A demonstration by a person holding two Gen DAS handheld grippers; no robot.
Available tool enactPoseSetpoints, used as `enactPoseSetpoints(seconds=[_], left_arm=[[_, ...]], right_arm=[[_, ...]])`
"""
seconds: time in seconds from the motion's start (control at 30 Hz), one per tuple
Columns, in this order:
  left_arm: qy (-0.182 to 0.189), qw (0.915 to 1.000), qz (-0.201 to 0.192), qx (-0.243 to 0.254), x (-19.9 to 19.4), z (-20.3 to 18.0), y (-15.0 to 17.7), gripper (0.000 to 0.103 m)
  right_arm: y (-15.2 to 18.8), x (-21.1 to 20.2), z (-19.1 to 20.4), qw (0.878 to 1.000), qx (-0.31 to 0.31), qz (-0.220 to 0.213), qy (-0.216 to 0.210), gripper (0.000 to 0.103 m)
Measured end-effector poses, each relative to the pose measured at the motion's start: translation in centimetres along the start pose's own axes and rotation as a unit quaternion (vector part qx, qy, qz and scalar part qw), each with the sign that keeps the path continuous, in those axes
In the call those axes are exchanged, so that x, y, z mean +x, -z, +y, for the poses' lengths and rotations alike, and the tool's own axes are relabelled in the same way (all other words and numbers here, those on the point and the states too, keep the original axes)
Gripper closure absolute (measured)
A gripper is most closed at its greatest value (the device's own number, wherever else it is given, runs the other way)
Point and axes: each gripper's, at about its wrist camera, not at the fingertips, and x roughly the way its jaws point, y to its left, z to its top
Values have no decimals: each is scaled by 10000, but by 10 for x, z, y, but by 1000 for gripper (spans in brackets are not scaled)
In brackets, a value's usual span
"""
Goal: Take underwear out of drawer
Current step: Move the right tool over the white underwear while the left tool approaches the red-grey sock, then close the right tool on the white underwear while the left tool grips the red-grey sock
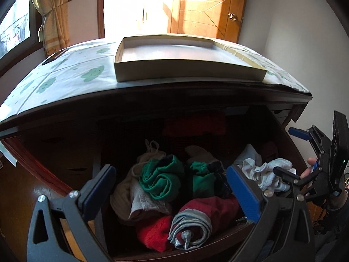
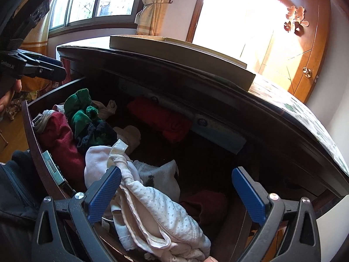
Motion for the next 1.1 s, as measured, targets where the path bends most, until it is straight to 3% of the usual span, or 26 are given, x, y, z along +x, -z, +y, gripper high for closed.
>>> enactPoseSetpoints(seconds=[0.17, 0.67, 0.83, 0.9, 1.1], left_arm=[[277, 9994, 192, -29, 6, 0, 5, 0], [577, 9942, 879, 202, 32, -10, 24, 2], [789, 9894, 1205, 176, 46, -10, 31, 18], [877, 9876, 1289, 200, 50, -11, 33, 32], [1094, 9835, 1414, 276, 58, -16, 39, 56]], right_arm=[[-2, 2, -3, 9999, 14, 111, -55, 0], [-10, -8, -4, 9997, 34, 138, -194, 0], [-10, -7, -8, 9985, 149, 352, -381, 0], [-10, -5, -9, 9974, 214, 500, -467, 0], [-9, 2, -12, 9947, 333, 797, -560, 1]])
